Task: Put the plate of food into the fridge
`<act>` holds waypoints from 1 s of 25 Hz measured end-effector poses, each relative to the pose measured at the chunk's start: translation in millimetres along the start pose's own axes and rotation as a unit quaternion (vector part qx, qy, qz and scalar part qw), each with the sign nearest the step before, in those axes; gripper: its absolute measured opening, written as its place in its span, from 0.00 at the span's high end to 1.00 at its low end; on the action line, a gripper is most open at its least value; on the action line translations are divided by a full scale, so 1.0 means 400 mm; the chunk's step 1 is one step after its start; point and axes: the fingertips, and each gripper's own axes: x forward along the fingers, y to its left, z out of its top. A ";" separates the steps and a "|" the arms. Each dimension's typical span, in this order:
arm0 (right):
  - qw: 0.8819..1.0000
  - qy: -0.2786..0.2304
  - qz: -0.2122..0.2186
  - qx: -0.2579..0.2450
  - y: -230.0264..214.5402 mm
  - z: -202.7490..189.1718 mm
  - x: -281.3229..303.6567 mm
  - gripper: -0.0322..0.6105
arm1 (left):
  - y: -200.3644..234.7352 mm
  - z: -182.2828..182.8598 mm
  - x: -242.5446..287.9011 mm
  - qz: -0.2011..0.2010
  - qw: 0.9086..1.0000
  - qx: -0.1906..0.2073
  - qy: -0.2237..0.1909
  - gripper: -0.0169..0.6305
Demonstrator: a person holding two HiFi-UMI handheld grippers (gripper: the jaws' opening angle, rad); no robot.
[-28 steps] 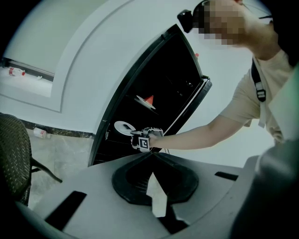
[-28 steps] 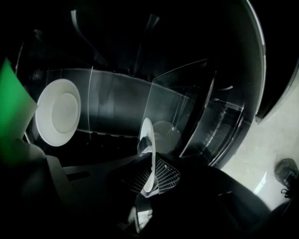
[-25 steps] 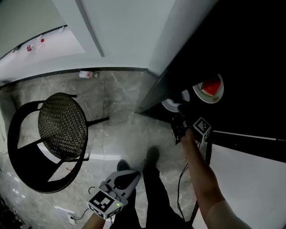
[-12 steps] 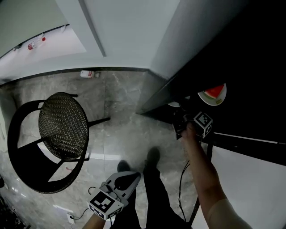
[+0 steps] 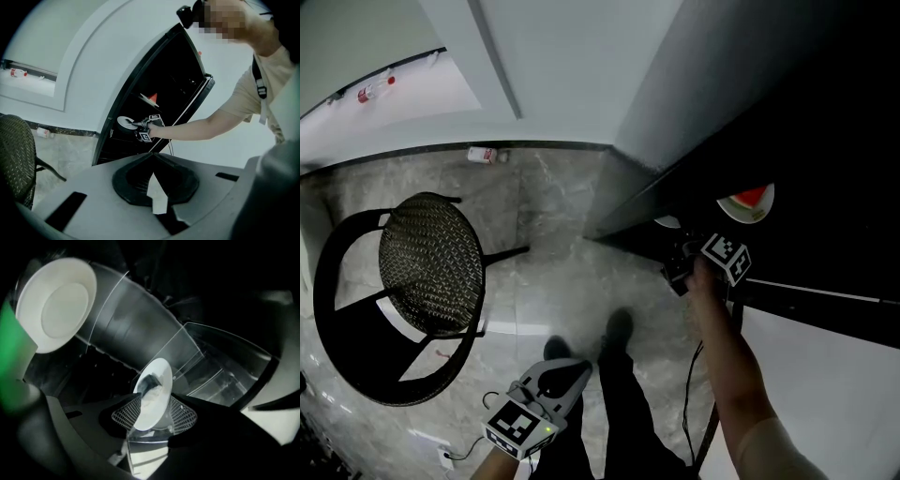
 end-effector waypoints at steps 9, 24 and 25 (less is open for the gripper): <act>0.973 0.024 -0.083 -0.212 0.000 0.001 0.016 0.69 | -0.015 -0.026 -0.006 0.000 0.999 0.022 0.025 0.96; 0.940 0.032 -0.113 -0.322 -0.010 0.043 -0.004 0.69 | -0.015 -0.037 0.005 0.003 0.999 0.023 0.027 0.96; 0.940 0.038 -0.116 -0.320 -0.019 0.038 -0.005 0.69 | -0.015 -0.036 0.005 0.004 0.999 0.023 0.027 0.96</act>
